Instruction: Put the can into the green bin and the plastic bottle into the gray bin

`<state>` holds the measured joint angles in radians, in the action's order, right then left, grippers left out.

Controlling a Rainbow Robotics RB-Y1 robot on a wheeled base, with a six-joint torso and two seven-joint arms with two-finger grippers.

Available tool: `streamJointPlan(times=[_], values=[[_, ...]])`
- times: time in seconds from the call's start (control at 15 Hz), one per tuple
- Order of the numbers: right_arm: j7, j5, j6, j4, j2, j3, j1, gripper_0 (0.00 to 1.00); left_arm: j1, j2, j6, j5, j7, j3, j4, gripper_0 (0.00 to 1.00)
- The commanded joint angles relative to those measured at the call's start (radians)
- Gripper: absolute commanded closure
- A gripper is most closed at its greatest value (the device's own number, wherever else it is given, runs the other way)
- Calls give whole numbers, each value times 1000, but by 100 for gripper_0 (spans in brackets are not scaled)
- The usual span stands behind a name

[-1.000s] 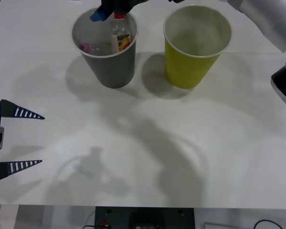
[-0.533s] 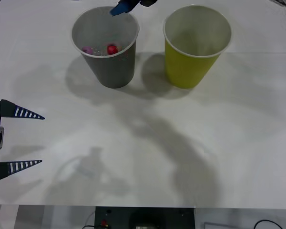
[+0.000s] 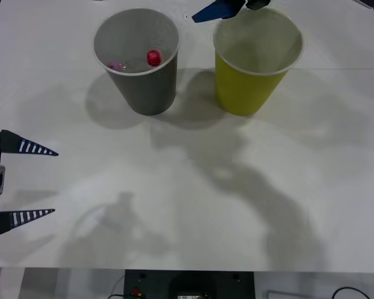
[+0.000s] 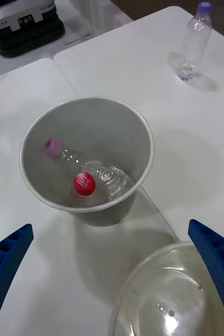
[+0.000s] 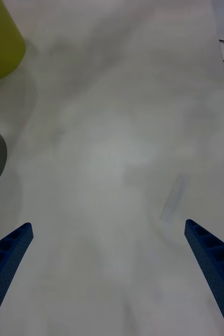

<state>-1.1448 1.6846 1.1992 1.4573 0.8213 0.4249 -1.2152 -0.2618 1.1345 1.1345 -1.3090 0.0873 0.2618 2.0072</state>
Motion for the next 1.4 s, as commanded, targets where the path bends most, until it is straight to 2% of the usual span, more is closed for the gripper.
streamJointPlan(times=[0.07,0.2,0.33,0.67,1.0,1.4], values=[[30,-79,5,101,93,-66,114,0,0,0,0,0,0,0,0,0],[62,-121,5,202,159,-141,232,0,0,0,0,0,0,0,0,0],[177,-209,5,252,209,-225,358,0,0,0,0,0,0,0,0,0],[401,-325,30,359,291,-419,642,0,0,0,0,0,0,0,0,0],[563,-359,158,396,294,-591,846,0,0,0,0,0,0,0,0,0],[732,-387,172,485,286,-742,1128,0,0,0,0,0,0,0,0,0]])
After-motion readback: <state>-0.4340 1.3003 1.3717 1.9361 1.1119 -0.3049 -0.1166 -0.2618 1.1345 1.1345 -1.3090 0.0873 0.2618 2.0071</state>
